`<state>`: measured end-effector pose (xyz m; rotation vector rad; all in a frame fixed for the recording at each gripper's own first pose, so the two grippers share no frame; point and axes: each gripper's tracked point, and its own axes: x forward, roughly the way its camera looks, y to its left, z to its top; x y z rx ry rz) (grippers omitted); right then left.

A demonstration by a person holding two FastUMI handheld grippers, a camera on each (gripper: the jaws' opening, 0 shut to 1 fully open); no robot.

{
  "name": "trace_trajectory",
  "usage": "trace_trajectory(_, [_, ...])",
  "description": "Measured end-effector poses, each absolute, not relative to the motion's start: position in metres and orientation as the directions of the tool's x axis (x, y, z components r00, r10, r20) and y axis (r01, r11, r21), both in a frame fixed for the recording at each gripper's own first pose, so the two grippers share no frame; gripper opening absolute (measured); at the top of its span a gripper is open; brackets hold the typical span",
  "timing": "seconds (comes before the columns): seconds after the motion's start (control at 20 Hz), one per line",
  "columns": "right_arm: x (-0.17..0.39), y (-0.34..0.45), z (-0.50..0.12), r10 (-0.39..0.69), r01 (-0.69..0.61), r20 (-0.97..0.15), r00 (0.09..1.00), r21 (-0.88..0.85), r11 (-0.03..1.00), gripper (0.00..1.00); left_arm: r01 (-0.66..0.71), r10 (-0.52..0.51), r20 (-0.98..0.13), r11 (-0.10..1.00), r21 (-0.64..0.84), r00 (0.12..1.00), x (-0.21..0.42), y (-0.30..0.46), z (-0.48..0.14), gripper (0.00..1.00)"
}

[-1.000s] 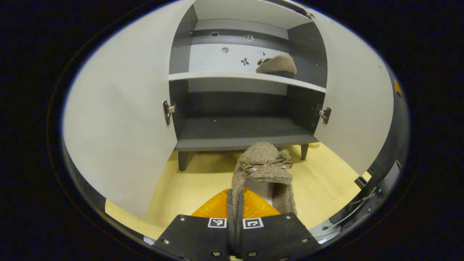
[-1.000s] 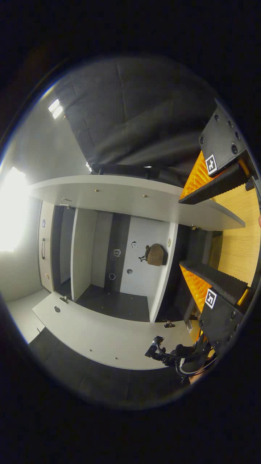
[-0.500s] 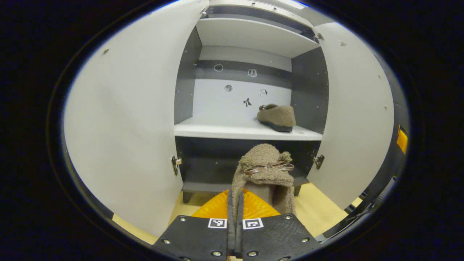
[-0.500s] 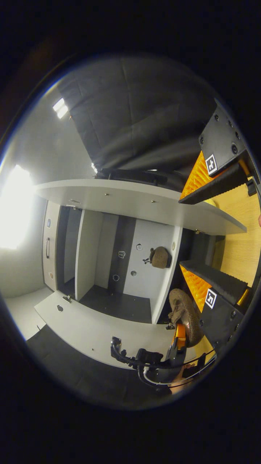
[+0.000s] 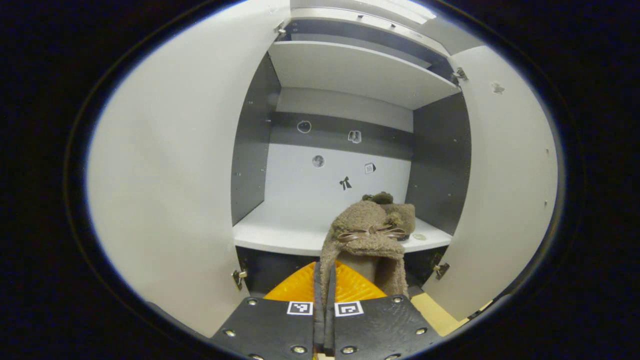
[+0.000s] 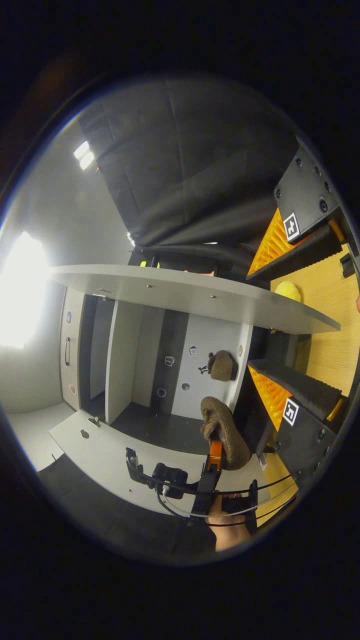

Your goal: Grab one shoe with the right hand and put it into the shoe cabinet, grab the other shoe with the left hand and put it into the shoe cabinet; then close the right door with the right hand and the left door with the left hand.

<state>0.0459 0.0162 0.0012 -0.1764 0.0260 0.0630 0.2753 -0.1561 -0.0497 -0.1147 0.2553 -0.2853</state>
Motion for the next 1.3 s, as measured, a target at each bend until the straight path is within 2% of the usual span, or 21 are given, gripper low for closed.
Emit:
trace_trajectory(0.5, [0.056,-0.013,-0.009,-0.014,0.007,-0.051,0.999,-0.128,0.992,0.98,0.177,-0.214,-0.217,0.968,-0.178,0.952,0.388,-0.156,-0.014,0.01])
trace_trajectory(0.65, [0.056,-0.007,-0.015,-0.004,-0.002,-0.065,0.998,-0.093,0.996,0.97,0.146,-0.186,-0.252,0.975,-0.169,0.95,0.423,-0.159,-0.026,0.01])
trace_trajectory(0.85, [0.059,-0.002,-0.027,0.004,-0.013,-0.092,0.996,-0.096,0.995,0.98,0.121,-0.171,-0.36,0.98,-0.157,0.917,0.455,-0.17,-0.06,0.01])
trace_trajectory(1.1, [0.064,-0.001,-0.028,0.006,-0.013,-0.104,0.995,-0.071,0.997,0.98,0.105,-0.167,-0.421,0.98,-0.166,0.892,0.467,-0.17,-0.071,0.03])
trace_trajectory(1.2, [0.064,0.001,-0.027,0.008,-0.015,-0.1,0.995,-0.064,0.998,0.98,0.113,-0.175,-0.409,0.979,-0.17,0.896,0.461,-0.167,-0.057,0.15])
trace_trajectory(1.3, [0.062,0.003,-0.026,0.013,-0.019,-0.095,0.995,-0.066,0.998,0.97,0.135,-0.186,-0.397,0.979,-0.152,0.899,0.458,-0.169,-0.054,0.57])
